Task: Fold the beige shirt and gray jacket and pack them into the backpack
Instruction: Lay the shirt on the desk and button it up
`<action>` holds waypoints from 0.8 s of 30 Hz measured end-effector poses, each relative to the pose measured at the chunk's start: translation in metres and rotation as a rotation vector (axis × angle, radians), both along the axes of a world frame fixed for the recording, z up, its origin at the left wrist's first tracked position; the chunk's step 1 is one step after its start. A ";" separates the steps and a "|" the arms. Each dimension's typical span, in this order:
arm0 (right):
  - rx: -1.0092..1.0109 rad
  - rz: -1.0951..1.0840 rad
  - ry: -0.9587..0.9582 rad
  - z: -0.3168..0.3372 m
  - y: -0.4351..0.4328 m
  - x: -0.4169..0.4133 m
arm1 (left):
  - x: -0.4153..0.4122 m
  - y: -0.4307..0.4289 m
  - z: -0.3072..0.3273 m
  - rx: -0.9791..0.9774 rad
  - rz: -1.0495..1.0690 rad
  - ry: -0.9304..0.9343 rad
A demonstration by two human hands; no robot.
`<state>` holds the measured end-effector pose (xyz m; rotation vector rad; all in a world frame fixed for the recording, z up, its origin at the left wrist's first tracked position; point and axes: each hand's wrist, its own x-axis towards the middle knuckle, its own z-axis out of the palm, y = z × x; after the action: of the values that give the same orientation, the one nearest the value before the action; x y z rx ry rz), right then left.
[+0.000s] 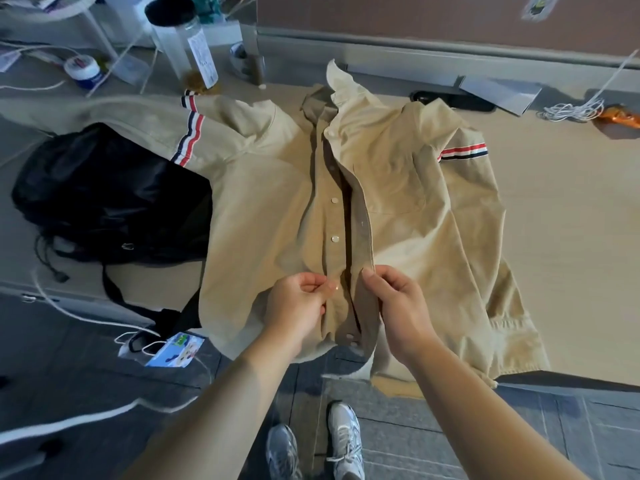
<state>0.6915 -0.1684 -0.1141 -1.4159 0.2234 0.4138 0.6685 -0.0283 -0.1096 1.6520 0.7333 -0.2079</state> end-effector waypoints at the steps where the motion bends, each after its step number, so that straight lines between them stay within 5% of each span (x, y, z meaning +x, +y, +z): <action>1: 0.010 0.011 -0.006 0.002 0.000 0.000 | -0.001 0.000 0.002 -0.034 0.031 0.000; 14: -0.279 0.228 -0.103 -0.004 0.007 0.008 | -0.009 0.005 0.004 -0.464 0.165 0.028; 20: -0.422 0.300 -0.210 -0.004 0.008 0.009 | -0.012 0.004 0.002 -0.385 0.139 -0.031; 24: -0.346 0.309 -0.177 0.000 0.011 0.007 | -0.010 0.002 0.000 -0.284 0.095 -0.079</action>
<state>0.6988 -0.1570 -0.1138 -1.8268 -0.0751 0.5165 0.6584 -0.0262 -0.1093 1.3453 0.6873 -0.1694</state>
